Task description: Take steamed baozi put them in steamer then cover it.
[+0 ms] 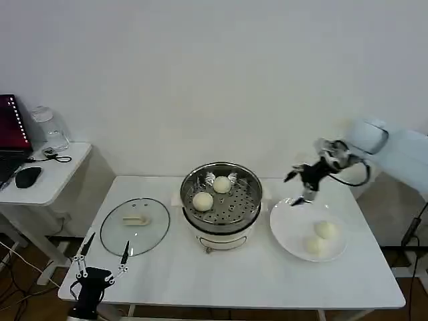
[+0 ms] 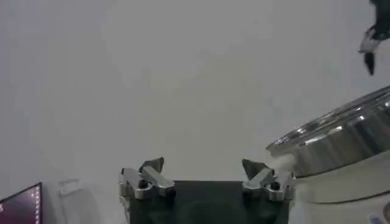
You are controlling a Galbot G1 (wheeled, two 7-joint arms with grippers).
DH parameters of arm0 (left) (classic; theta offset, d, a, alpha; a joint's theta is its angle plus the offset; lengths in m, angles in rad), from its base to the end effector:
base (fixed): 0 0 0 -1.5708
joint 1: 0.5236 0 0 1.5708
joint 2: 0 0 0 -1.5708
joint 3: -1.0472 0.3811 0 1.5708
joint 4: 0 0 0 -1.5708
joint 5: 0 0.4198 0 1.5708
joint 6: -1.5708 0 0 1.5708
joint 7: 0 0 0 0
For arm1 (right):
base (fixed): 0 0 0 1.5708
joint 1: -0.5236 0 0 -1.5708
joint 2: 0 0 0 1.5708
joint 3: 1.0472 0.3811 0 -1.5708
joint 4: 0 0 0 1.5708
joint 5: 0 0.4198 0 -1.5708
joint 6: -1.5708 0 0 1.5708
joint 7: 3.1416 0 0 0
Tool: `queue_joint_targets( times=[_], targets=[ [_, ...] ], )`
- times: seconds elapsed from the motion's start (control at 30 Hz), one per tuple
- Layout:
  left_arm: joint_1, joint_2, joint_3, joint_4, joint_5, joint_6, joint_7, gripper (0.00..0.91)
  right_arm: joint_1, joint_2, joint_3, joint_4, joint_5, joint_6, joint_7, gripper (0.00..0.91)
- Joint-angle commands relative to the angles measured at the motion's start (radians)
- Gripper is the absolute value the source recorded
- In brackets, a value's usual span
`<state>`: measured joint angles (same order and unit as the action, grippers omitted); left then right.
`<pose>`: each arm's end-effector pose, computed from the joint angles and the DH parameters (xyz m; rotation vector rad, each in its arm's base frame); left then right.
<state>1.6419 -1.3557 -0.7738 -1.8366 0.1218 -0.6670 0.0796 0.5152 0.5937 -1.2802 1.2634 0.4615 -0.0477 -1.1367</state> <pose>0.1888 0.1558 -0.4213 0.1434 2.7376 0.6338 0.6062 -0.2034 -0.0975 1.4970 -1.5466 1.1885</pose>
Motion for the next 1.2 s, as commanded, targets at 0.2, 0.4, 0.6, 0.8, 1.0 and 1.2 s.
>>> queue_joint_targets(
  times=[0.2,0.4,0.6,0.8,1.0,1.2],
  targets=[
    [0.003,-0.001,-0.006,0.002,0.001,0.001,-0.001,0.907,-0.240,-0.037,0.141,-0.037,-0.315,0.053,-0.049,0.907],
    [-0.004,-0.017,-0.007,0.000,0.008,0.004,-0.001,0.907,-0.262,0.025,0.141,-0.103,-0.350,0.062,-0.064,0.907],
    [-0.008,-0.016,-0.012,0.001,0.008,0.008,-0.001,0.907,-0.276,0.069,0.140,-0.142,-0.336,0.078,-0.075,0.907],
    [-0.007,-0.020,-0.011,0.007,0.013,0.008,-0.002,0.907,-0.307,0.111,0.151,-0.192,-0.354,0.084,-0.085,0.907],
    [-0.005,-0.017,-0.018,0.012,0.012,0.007,-0.002,0.907,-0.327,0.128,0.158,-0.216,-0.363,0.095,-0.091,0.907],
    [-0.004,-0.013,-0.018,0.014,0.007,0.007,-0.003,0.907,-0.368,0.142,0.189,-0.241,-0.378,0.100,-0.089,0.907]
  ],
)
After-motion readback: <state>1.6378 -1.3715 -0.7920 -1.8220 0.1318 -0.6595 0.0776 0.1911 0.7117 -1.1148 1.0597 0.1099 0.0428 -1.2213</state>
